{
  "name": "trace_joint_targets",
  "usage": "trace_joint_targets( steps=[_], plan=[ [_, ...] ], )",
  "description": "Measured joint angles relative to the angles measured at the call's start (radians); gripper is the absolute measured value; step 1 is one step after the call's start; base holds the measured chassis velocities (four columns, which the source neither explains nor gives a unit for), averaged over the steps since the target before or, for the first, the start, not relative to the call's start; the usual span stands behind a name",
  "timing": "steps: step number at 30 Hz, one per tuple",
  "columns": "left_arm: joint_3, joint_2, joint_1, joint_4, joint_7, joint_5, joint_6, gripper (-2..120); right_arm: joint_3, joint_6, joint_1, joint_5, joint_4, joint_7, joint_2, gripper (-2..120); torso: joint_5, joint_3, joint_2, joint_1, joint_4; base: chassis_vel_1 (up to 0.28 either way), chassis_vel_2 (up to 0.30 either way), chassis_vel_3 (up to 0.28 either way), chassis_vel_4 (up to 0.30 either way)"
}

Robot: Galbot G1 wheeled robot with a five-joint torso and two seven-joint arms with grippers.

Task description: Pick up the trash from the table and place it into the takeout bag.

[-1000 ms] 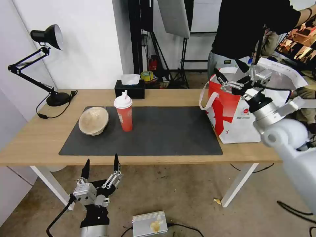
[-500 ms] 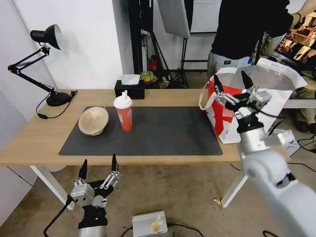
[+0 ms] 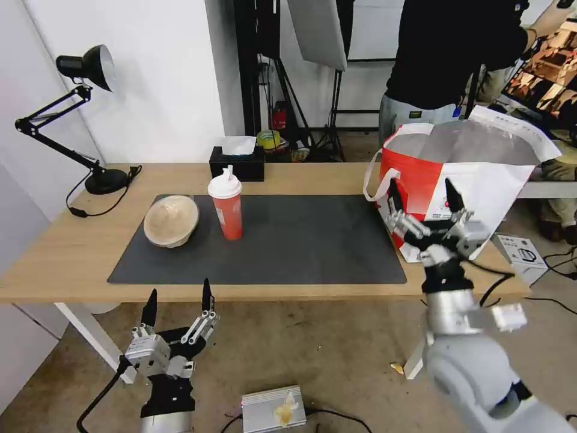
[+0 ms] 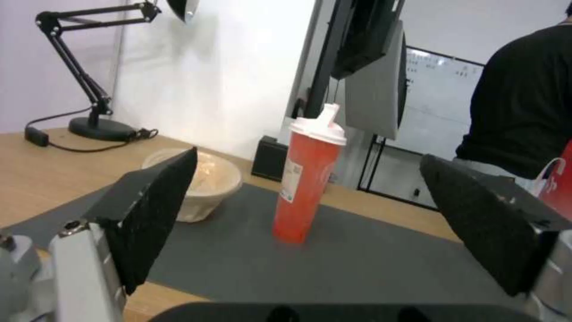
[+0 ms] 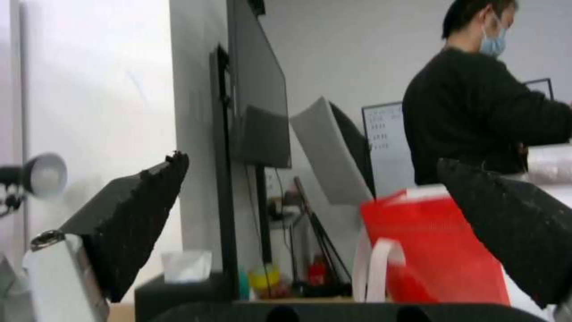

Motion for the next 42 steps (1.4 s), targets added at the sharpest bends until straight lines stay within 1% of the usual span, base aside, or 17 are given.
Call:
trace_joint_targets(
  steps=[7,11,24,31,42],
  plan=[
    [0.002,0.000,0.000,0.000,0.000,0.000,0.000,100,-0.017,-0.021,-0.093,-0.054,0.020,0.014,-0.005,100,0.0000,0.000,0.000,0.000,0.0000,0.000,0.000,0.000,0.000],
    [0.002,0.000,0.000,0.000,0.001,-0.001,0.000,100,-0.026,-0.044,-0.174,-0.109,0.038,0.042,-0.010,100,0.0000,0.000,0.000,0.000,-0.0001,0.000,0.000,0.000,0.000],
    [0.002,0.000,0.006,-0.002,0.001,-0.001,0.000,100,-0.048,-0.060,-0.301,-0.222,0.028,0.121,-0.018,100,0.0000,0.000,0.000,0.000,0.0000,0.000,0.000,0.000,0.000],
    [0.003,0.000,0.007,-0.001,0.001,0.000,-0.002,100,-0.045,-0.057,-0.334,-0.242,0.019,0.149,-0.018,100,0.0000,0.000,0.000,0.000,0.0000,0.000,0.000,0.000,0.000],
    [0.005,0.000,0.005,0.003,0.001,0.001,-0.003,100,-0.042,-0.066,-0.346,-0.247,0.036,0.161,-0.019,100,0.0000,0.000,0.000,0.000,0.0000,0.000,0.000,0.000,0.000]
  ],
)
